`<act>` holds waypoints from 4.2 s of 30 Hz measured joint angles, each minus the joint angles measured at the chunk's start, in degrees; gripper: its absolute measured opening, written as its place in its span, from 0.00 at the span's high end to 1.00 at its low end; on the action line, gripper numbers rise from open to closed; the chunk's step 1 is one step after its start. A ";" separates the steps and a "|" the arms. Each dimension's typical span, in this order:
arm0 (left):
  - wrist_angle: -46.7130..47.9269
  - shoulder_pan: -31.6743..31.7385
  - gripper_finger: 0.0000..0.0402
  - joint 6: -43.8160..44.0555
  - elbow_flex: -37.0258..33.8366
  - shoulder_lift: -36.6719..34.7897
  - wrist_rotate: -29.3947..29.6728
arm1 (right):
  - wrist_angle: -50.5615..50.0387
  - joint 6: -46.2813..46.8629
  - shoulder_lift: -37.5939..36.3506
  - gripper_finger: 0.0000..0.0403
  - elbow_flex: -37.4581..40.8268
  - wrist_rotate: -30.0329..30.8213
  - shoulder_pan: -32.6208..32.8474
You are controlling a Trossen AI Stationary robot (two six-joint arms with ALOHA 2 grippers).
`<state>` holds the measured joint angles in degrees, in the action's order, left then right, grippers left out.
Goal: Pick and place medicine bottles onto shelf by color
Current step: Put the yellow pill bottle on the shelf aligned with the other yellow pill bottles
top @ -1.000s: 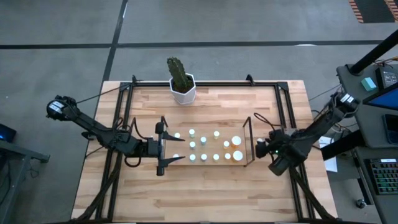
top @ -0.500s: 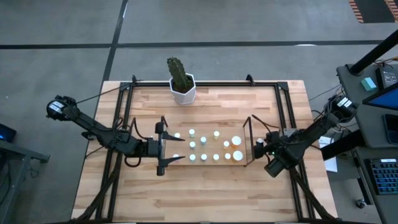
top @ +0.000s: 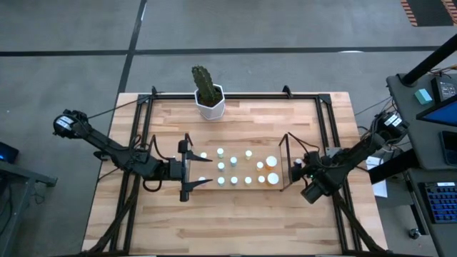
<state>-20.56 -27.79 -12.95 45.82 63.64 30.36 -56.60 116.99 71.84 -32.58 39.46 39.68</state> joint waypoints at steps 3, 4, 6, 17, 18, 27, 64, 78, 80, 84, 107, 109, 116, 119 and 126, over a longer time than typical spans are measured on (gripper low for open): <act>0.00 0.00 0.36 0.00 0.00 0.00 -0.01 | 0.11 0.00 -0.07 0.58 0.00 -0.10 0.02; 0.02 0.00 0.36 0.02 0.00 0.00 -0.01 | 0.13 -0.01 -0.13 0.61 0.00 -0.33 0.02; 0.02 0.02 0.36 0.02 0.00 0.00 -0.01 | 0.16 -0.02 -0.14 0.67 0.00 -0.46 0.02; 0.02 0.02 0.36 0.20 -0.02 0.00 -0.01 | -5.98 -2.49 -1.82 0.71 -3.96 -2.31 0.02; 0.02 0.02 0.36 0.23 -0.02 0.00 -0.01 | -8.78 -2.68 -2.30 0.71 -5.41 -2.45 0.02; 0.02 0.02 0.36 0.31 -0.04 0.00 -0.03 | -33.81 -6.66 -4.85 0.73 -22.65 -1.88 -0.04; 0.07 0.00 0.36 -1.28 -0.24 -0.02 -0.06 | -4.50 -88.72 -2.50 0.73 -51.69 -14.62 -29.28; 0.10 -0.02 0.36 -3.97 -0.35 -0.02 1.48 | 0.24 -121.07 8.71 0.73 -51.60 -40.10 -41.44; 0.11 -0.02 0.36 -3.98 -0.37 -0.02 1.55 | 0.38 -124.79 9.98 0.73 -51.60 -40.61 -42.48; 0.11 -0.02 0.36 -4.00 -0.39 -0.02 1.58 | 1.51 -128.73 11.96 0.73 -51.59 -46.30 -45.37; 0.04 0.02 0.36 -4.04 -0.46 -0.02 1.67 | 15.34 -132.47 9.60 0.73 -34.23 -49.99 -48.24; 0.04 0.04 0.36 -4.04 -0.46 -0.02 1.67 | 16.18 -132.06 9.88 0.73 -33.46 -49.94 -48.24; 0.04 0.04 0.36 -4.07 -0.46 -0.02 1.78 | 19.19 -131.62 10.03 0.73 -32.34 -48.66 -48.22; 0.04 0.04 0.36 -4.42 -0.46 -0.02 1.85 | 20.39 -131.54 10.03 0.73 -31.31 -48.43 -48.22; 0.04 0.04 0.36 -4.53 -0.46 -0.02 1.91 | 22.28 -130.21 10.03 0.73 -28.97 -48.41 -48.19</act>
<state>-20.51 -27.75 -17.48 45.36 63.61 32.27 -34.32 -13.22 81.87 -61.55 -8.95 -8.51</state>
